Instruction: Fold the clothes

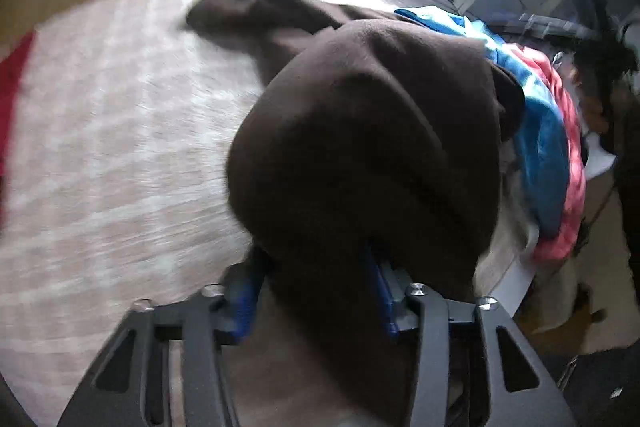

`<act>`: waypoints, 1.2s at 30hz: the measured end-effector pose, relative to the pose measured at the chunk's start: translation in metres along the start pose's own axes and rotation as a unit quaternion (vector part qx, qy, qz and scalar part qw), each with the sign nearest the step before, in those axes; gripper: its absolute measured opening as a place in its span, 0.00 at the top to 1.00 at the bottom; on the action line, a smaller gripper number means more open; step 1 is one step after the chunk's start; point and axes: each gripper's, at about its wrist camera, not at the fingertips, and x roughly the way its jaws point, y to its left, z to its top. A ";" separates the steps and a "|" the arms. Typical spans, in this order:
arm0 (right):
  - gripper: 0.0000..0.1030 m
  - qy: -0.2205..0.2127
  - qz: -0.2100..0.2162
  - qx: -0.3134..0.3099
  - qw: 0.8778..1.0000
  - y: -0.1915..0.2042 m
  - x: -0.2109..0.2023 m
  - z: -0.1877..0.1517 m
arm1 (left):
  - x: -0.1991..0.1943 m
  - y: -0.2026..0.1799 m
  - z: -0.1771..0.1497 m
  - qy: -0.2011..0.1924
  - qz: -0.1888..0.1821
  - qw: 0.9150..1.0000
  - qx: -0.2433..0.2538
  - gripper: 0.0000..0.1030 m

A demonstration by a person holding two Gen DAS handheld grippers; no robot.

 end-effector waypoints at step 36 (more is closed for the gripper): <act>0.48 -0.002 -0.018 0.132 0.991 0.032 -0.129 -0.120 | -0.173 0.065 -0.064 0.026 0.159 0.982 0.102 0.88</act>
